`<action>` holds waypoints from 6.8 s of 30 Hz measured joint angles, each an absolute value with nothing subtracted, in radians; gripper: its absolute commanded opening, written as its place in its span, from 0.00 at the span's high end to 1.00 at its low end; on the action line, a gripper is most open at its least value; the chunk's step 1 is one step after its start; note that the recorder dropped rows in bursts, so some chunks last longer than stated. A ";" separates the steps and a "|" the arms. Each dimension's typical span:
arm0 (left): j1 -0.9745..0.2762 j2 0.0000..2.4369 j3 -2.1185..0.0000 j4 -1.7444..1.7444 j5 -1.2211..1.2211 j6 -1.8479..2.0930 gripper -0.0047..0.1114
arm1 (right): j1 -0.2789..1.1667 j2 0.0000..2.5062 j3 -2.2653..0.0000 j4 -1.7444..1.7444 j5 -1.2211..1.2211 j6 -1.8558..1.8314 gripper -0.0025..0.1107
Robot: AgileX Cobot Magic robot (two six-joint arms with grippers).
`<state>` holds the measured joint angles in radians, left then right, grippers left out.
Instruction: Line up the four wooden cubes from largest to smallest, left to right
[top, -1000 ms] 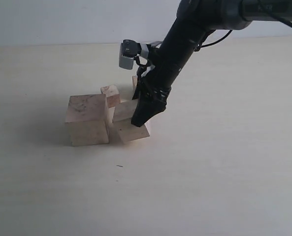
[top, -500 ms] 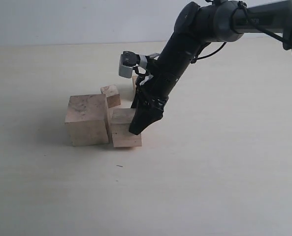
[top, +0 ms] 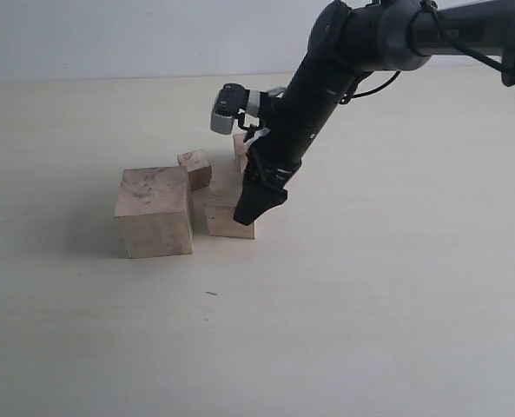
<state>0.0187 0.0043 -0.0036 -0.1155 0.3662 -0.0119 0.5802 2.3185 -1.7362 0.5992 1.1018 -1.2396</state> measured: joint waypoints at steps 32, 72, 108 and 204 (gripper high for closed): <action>0.019 0.004 -0.004 -0.115 0.366 -0.012 0.96 | 0.580 2.117 -1.736 0.352 1.146 -0.933 0.43; 0.019 0.004 -0.004 -0.115 0.366 -0.012 0.96 | 0.591 2.287 -1.736 0.436 1.074 -0.714 0.55; 0.019 0.004 -0.004 -0.115 0.366 -0.012 0.96 | 0.601 2.287 -1.736 0.494 1.105 -0.801 0.55; 0.019 0.004 -0.004 -0.115 0.366 -0.012 0.96 | 0.686 2.533 -2.181 0.453 0.982 -0.470 0.94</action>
<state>0.0187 0.0043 -0.0036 -0.1155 0.3662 -0.0119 0.6861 2.5331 -2.1812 0.4529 0.9819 -0.4700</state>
